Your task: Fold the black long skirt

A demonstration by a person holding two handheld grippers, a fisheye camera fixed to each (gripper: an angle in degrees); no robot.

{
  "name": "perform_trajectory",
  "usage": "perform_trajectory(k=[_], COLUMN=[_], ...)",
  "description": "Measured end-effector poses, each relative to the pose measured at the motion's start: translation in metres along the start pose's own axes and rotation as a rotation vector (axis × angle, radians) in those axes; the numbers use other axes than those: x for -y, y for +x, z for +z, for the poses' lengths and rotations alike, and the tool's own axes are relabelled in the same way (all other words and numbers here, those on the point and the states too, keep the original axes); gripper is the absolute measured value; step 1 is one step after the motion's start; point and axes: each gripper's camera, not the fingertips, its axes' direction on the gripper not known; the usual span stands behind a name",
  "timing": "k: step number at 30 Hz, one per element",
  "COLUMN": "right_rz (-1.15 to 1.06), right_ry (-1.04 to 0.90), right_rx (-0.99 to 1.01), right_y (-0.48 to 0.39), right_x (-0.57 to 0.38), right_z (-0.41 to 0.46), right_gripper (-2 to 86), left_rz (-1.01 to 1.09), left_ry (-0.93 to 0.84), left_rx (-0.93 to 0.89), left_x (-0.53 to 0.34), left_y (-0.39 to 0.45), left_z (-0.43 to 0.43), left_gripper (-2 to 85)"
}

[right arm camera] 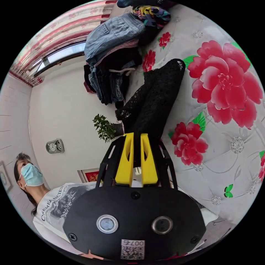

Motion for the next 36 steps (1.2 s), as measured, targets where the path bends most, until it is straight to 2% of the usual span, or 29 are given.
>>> perform_trajectory(k=[3,7,10,14,19,22,23,25,27,29,31,33,35,36], right_rz=[-0.016,-0.366,-0.570,-0.693,-0.633,-0.528,-0.522,-0.518,-0.537,-0.514,-0.449,-0.385,-0.310,-0.289], right_ry=[0.009,-0.012,-0.033,-0.109,-0.285,-0.457,-0.512,-0.580,-0.606,-0.594,-0.540,-0.437,-0.255,-0.199], right_rx=[0.071,0.013,0.070,0.113,0.049,-0.170,-0.235,-0.316,-0.427,-0.629,-0.743,-0.834,-0.939,-0.963], right_y=[-0.028,-0.156,-0.235,-0.285,-0.265,-0.213,-0.191,-0.161,-0.133,-0.092,-0.067,-0.052,-0.047,-0.046], right_x=[0.030,0.072,0.079,0.064,0.042,0.023,0.013,-0.002,-0.015,-0.030,-0.039,-0.045,-0.049,-0.048], right_z=[0.014,0.052,0.092,0.180,0.308,0.376,0.387,0.388,0.373,0.336,0.298,0.255,0.196,0.180], right_gripper=[1.9,1.5,1.7,2.6,4.6,5.7,5.9,6.2,6.3,6.4,6.4,6.4,6.5,6.5], left_rz=[-0.040,0.312,0.557,0.683,0.579,0.291,0.182,0.101,0.130,0.168,0.223,0.291,0.399,0.418], left_ry=[0.055,0.122,0.195,0.304,0.415,0.488,0.509,0.533,0.585,0.678,0.676,0.563,0.207,0.104], left_rx=[-0.111,-0.103,-0.093,0.071,0.274,0.484,0.551,0.630,0.628,0.667,0.738,0.789,0.739,0.708], left_x=[0.035,0.099,0.106,0.076,0.031,0.001,-0.017,-0.047,-0.078,-0.110,-0.115,-0.099,-0.053,-0.042], left_y=[0.008,0.141,0.238,0.299,0.259,0.177,0.147,0.122,0.118,0.130,0.146,0.161,0.171,0.172], left_z=[-0.016,-0.066,-0.128,-0.224,-0.314,-0.347,-0.349,-0.337,-0.314,-0.277,-0.239,-0.193,-0.114,-0.091], left_gripper=[4.2,3.9,4.0,4.4,5.7,9.2,11.2,11.8,11.0,9.7,8.2,7.1,4.9,4.4])
